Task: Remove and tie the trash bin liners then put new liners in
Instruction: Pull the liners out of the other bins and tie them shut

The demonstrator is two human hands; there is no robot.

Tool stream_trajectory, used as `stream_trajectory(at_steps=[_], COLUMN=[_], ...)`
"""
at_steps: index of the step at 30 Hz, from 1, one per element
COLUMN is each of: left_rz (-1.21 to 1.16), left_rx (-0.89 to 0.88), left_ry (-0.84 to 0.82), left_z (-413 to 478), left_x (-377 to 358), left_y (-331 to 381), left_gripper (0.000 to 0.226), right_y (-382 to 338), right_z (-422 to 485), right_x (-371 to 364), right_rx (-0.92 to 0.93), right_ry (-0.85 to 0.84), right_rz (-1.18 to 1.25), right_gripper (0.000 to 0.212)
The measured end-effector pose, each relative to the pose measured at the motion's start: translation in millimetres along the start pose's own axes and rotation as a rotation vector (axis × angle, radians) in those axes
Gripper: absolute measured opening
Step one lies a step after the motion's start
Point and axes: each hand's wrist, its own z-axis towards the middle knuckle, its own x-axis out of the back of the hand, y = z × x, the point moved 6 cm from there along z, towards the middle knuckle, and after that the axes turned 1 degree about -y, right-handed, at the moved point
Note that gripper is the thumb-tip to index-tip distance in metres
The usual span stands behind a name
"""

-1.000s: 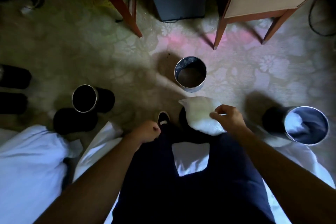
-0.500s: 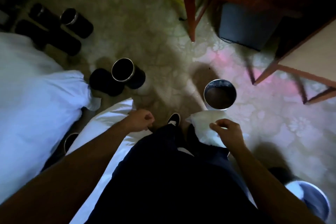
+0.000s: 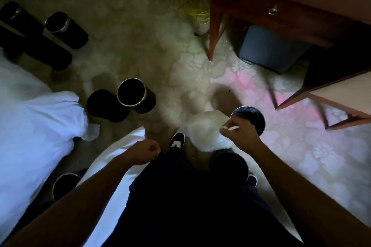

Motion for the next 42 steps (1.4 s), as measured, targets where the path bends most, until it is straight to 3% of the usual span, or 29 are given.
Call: stream_trajectory(at_steps=[8, 16, 23, 28, 33, 42], left_rz=[0.234, -0.038, -0.335, -0.581, -0.673, -0.658], left_rx=[-0.161, -0.083, -0.175, -0.158, 0.029, 0.434], left_ry=[-0.215, -0.212, -0.085, 0.031, 0.167, 0.27], left_z=[82, 151, 172, 175, 192, 181], left_x=[140, 228, 304, 368, 412, 427], left_y=[-15, 23, 60, 33, -23, -103], left_gripper=[0.019, 0.016, 0.008, 0.013, 0.013, 0.018], right_y=[-38, -47, -116, -204, -290, -471], right_z=[-16, -28, 45, 147, 284, 490], right_x=[-50, -59, -29, -10, -6, -63], right_rx=[-0.273, -0.444, -0.299, -0.181, -0.064, 0.139], right_ry=[0.319, 0.6, 0.636, 0.513, 0.355, -0.187], right_rz=[0.109, 0.292, 0.536, 0.457, 0.362, 0.164], right_gripper=[0.01, 0.013, 0.017, 0.021, 0.015, 0.015])
